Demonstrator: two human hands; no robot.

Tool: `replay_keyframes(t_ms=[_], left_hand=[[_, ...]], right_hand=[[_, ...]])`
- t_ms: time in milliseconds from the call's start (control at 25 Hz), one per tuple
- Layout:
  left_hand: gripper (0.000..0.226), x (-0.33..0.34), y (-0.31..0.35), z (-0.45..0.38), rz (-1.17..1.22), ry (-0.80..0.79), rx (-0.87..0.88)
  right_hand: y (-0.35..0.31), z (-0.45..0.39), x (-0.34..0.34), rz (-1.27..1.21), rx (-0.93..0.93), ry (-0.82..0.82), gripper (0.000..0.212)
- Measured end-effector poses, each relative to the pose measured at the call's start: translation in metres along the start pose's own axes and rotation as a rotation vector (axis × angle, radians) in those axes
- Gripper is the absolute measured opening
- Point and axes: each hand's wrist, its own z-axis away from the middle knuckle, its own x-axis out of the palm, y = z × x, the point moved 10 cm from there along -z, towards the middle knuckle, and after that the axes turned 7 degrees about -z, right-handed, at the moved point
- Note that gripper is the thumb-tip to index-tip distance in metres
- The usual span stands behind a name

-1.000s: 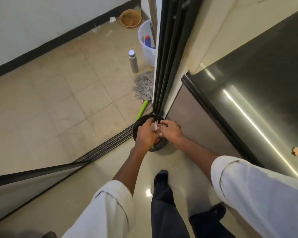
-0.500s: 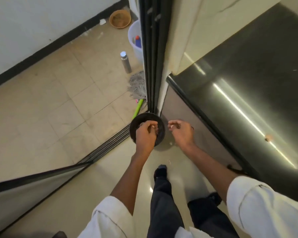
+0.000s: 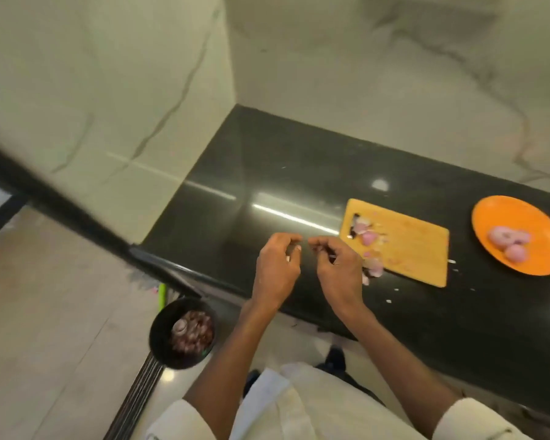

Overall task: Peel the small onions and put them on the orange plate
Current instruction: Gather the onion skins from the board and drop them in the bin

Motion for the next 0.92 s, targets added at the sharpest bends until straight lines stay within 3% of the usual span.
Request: replay_keyframes(t_ms=[120, 240, 400, 560, 800, 840, 920], left_hand=[[0.050, 0.070, 0.024, -0.011, -0.471, -0.221, -0.028], [0.060, 0.086, 0.018, -0.005, -0.695, -0.197, -0.185], [0.045, 0.091, 0.005, 0.003, -0.640, -0.129, -0.235], [0.031, 0.110, 0.014, -0.003, -0.399, -0.140, -0.188], [0.031, 0.107, 0.001, 0.012, 0.235, -0.021, -0.350], [0.030, 0.105, -0.001, 0.014, 0.227, -0.017, -0.344], [0.031, 0.101, -0.006, 0.017, -0.053, -0.030, -0.299]], right_hand=[[0.039, -0.020, -0.073, 0.180, 0.076, 0.110, 0.026], [0.079, -0.030, -0.120, 0.389, 0.188, 0.046, 0.033], [0.111, -0.040, -0.127, 0.481, 0.283, -0.105, 0.046], [0.117, -0.049, -0.114, 0.444, 0.267, -0.232, 0.048], [0.101, -0.056, -0.128, 0.335, 0.121, -0.120, 0.036], [0.097, -0.054, -0.126, 0.344, 0.092, -0.112, 0.035], [0.094, -0.043, -0.106, 0.454, 0.072, -0.200, 0.041]])
